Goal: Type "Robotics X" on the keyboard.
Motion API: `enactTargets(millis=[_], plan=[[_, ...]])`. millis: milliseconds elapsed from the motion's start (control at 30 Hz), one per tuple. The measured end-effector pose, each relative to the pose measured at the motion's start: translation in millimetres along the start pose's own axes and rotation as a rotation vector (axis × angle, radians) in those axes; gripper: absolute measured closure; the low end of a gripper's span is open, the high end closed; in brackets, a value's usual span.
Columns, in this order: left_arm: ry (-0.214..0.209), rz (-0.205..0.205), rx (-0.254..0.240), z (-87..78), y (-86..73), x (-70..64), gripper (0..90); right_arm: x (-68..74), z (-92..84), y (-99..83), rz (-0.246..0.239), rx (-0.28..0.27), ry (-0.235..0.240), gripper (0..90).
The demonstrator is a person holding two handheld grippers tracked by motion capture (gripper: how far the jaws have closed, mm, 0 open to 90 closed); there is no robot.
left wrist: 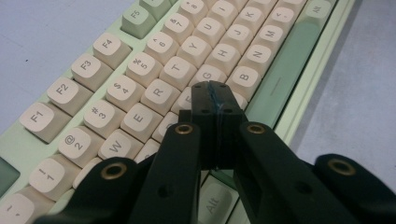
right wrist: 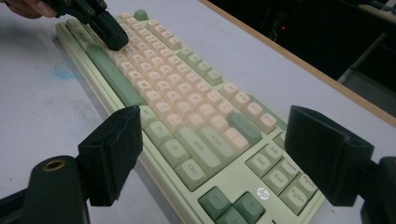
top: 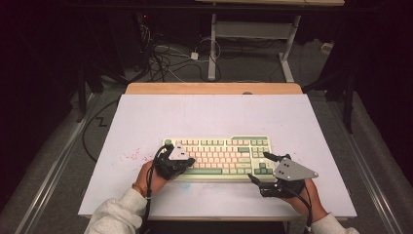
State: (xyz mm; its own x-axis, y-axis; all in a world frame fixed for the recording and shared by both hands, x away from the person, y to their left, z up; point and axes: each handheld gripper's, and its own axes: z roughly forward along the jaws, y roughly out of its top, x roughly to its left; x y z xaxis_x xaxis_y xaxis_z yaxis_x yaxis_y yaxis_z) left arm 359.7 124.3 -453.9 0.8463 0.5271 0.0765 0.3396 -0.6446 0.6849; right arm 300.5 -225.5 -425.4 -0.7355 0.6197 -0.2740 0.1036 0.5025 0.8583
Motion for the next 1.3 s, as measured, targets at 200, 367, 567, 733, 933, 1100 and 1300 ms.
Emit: enactTargets(millis=[200,367,567,733,933,1100,1300], plan=[[0.006,0.007,0.007,-1.3,-0.3,1.2,87.9,1.4,2.7,-0.4,-0.005,0.01,0.011,20.0],[0.029,-0.006,-0.036,-14.1,1.3,4.6,87.9,1.5,2.8,0.0,-0.01,0.008,0.007,20.0],[0.047,-0.016,-0.04,-18.5,-0.2,9.4,87.9,1.3,2.9,0.1,-0.011,0.008,0.003,20.0],[0.057,-0.021,-0.037,-20.1,-1.7,12.4,87.8,1.6,3.8,-0.2,-0.015,0.012,0.005,20.1],[0.058,-0.019,-0.016,-17.6,-4.2,13.6,87.8,1.9,4.7,-1.0,-0.015,0.017,0.005,20.1],[0.064,-0.022,0.004,-15.0,-6.9,16.7,87.8,2.6,5.6,-1.6,-0.02,0.022,0.007,20.2],[0.068,-0.021,0.022,-12.3,-8.3,17.8,87.7,2.7,5.8,-2.0,-0.021,0.023,0.005,20.5]])
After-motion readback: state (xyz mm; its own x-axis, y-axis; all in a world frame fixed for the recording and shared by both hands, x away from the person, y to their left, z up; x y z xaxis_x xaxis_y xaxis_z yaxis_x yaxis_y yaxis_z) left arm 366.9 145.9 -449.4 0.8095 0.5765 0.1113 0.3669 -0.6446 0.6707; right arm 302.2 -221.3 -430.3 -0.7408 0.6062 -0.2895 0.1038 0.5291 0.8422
